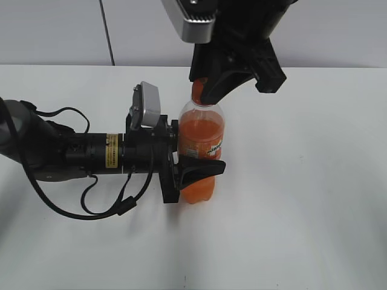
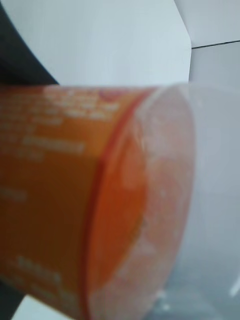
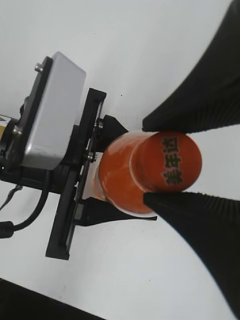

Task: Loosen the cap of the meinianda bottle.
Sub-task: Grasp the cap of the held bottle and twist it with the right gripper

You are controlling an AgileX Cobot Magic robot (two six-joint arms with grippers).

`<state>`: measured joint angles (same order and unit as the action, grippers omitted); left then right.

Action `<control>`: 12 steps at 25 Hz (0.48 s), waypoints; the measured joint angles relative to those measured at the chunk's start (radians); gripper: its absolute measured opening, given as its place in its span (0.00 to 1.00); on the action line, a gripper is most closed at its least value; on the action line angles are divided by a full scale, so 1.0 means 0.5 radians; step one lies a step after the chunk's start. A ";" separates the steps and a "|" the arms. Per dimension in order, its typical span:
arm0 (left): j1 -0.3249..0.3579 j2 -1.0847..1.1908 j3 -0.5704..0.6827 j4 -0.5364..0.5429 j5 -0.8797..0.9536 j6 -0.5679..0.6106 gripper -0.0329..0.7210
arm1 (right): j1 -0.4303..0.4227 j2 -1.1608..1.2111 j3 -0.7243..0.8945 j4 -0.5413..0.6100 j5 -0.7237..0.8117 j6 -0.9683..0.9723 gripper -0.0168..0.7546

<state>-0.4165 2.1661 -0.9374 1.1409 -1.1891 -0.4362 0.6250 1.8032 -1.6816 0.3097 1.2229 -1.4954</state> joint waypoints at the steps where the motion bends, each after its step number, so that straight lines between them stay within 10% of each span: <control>1: 0.000 0.000 0.000 0.000 0.000 0.000 0.59 | 0.000 0.000 0.000 0.000 0.000 0.016 0.37; 12: 0.000 0.000 0.000 -0.006 0.000 -0.005 0.59 | 0.000 0.000 0.000 -0.003 -0.002 0.150 0.44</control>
<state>-0.4165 2.1661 -0.9374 1.1378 -1.1891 -0.4388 0.6250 1.8032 -1.6816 0.3079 1.2217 -1.4203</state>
